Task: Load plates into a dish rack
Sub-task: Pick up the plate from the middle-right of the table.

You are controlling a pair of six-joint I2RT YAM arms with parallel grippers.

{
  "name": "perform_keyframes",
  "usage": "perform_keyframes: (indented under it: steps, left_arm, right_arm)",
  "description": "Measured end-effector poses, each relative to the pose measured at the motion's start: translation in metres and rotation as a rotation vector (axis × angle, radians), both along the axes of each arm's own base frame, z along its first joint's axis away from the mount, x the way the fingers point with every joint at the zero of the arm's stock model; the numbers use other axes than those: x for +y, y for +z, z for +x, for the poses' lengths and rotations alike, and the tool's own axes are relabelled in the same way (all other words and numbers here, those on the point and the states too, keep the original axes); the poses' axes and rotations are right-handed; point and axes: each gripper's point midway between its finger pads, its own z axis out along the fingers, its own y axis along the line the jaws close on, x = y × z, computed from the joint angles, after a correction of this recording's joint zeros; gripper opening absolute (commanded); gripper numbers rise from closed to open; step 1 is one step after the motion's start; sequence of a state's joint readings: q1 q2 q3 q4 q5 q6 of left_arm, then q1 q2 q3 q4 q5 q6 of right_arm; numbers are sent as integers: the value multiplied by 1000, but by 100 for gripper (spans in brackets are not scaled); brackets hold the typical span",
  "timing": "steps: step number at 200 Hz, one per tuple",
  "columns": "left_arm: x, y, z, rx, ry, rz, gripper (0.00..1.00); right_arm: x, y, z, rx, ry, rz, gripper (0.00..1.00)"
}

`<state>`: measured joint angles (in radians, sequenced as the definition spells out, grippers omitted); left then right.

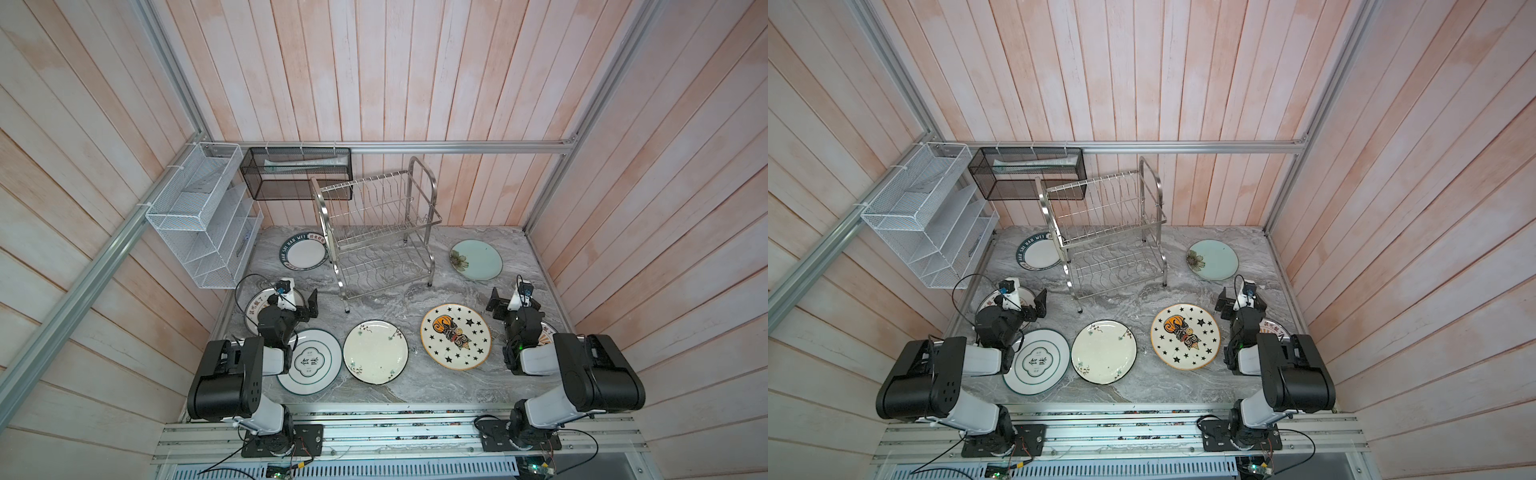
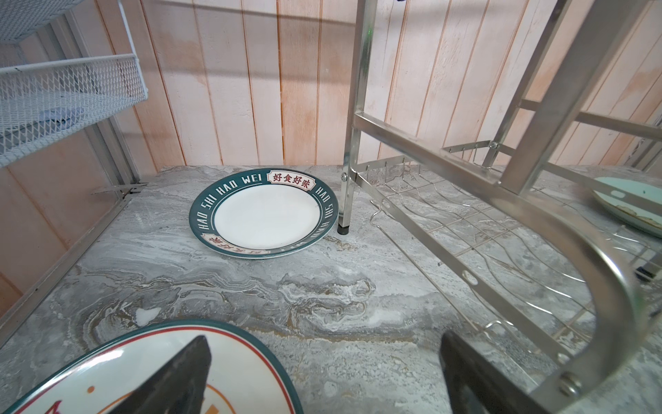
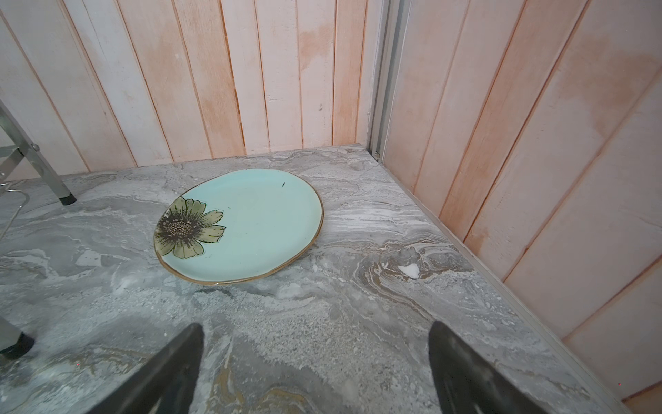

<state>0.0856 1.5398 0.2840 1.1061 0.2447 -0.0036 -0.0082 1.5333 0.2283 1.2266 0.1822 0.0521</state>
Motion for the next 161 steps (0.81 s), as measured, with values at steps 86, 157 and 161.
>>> perform_keyframes:
  steps: [86,157,161]
  left_arm:
    - [1,-1,0,2,11,2,100]
    - [0,-3,0,10,10,2,100]
    - [0,-3,0,11,10,2,100]
  right_arm:
    - [0,0,0,0,0,0,98]
    - [0,0,0,0,0,0,98]
    - [0,0,0,0,0,0,98]
